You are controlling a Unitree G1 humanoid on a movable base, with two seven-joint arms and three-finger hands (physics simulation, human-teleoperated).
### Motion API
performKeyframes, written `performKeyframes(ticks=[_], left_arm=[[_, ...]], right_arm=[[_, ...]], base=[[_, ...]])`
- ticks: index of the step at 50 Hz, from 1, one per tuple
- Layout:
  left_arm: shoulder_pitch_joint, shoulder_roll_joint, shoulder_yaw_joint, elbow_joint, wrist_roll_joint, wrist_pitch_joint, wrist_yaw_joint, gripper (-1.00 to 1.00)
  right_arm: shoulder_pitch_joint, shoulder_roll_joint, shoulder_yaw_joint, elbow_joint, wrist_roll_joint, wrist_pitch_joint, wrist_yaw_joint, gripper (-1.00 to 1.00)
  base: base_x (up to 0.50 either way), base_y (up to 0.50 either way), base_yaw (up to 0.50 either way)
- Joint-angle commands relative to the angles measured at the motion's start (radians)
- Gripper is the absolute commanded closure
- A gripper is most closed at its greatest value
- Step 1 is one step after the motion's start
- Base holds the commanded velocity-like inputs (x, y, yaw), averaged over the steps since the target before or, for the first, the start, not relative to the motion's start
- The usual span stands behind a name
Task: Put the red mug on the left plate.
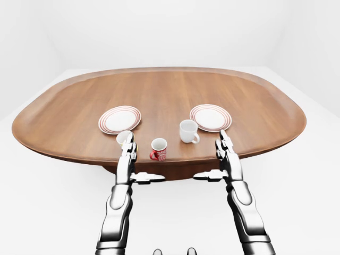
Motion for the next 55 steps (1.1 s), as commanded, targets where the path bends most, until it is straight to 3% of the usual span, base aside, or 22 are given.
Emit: performKeyframes(ticks=[1, 4, 17, 19, 20, 22, 24, 25, 26, 29, 30, 33, 35, 55], left_arm=[[0.011, 0.011, 0.020, -0.020, -0.033, 0.008, -0.064, -1.00], [0.013, 0.010, 0.021, -0.022, -0.033, 0.004, -0.063, -1.00], [0.014, 0.009, 0.016, -0.022, -0.023, 0.001, -0.063, -1.00], [0.038, 0.007, 0.009, -0.052, -0.012, -0.009, -0.059, -1.00], [0.060, 0.003, 0.012, -0.070, 0.013, -0.050, -0.031, -1.00], [0.078, 0.002, 0.017, -0.091, 0.012, -0.054, -0.020, -1.00], [0.122, -0.001, 0.022, -0.145, 0.003, -0.064, -0.017, -1.00], [0.151, -0.004, 0.021, -0.177, 0.001, -0.076, -0.016, -1.00], [0.233, -0.007, 0.010, -0.250, 0.006, -0.087, -0.027, -1.00], [0.327, -0.019, 0.006, -0.315, 0.025, -0.087, -0.011, -1.00], [0.328, -0.019, 0.006, -0.316, 0.025, -0.087, -0.011, -1.00], [0.444, -0.027, -0.004, -0.378, 0.030, -0.087, -0.007, -1.00], [0.464, -0.024, -0.006, -0.374, 0.034, -0.087, -0.009, -1.00], [0.431, -0.023, 0.002, -0.353, 0.012, -0.087, -0.024, -1.00]], right_arm=[[0.024, -0.011, -0.034, -0.019, 0.046, -0.046, 0.043, -1.00], [0.026, -0.015, -0.015, -0.023, 0.020, -0.033, 0.062, -1.00], [0.040, -0.004, 0.005, -0.049, -0.013, -0.039, 0.054, -1.00], [0.076, -0.001, 0.017, -0.100, -0.027, -0.029, 0.049, -1.00], [0.118, 0.001, 0.033, -0.152, -0.053, -0.022, 0.040, -1.00], [0.171, 0.004, 0.050, -0.213, -0.081, -0.024, 0.025, -1.00], [0.267, 0.008, 0.074, -0.307, -0.104, -0.064, 0.008, -1.00], [0.315, 0.006, 0.088, -0.345, -0.114, -0.066, 0.000, -1.00], [0.430, 0.003, 0.113, -0.419, -0.141, -0.066, -0.028, -1.00], [0.564, -0.017, 0.136, -0.467, -0.179, -0.066, -0.108, -1.00], [0.565, -0.022, 0.139, -0.467, -0.178, -0.066, -0.115, -1.00], [0.675, -0.049, 0.135, -0.469, -0.133, -0.066, -0.140, -1.00], [0.717, -0.049, 0.135, -0.464, -0.152, -0.066, -0.164, -1.00], [0.667, -0.072, 0.158, -0.461, -0.166, -0.066, -0.177, -1.00]], base=[[0.00, 0.00, 0.00], [0.00, 0.00, 0.00], [0.00, 0.00, 0.00], [0.00, 0.00, 0.00], [0.00, 0.00, 0.00], [0.00, 0.00, 0.00], [0.00, 0.00, 0.00], [0.00, 0.00, 0.00], [0.00, 0.00, 0.00], [0.00, 0.00, 0.00], [0.00, 0.00, 0.00], [0.00, 0.00, 0.00], [0.00, 0.00, 0.00], [0.00, 0.00, 0.00]])
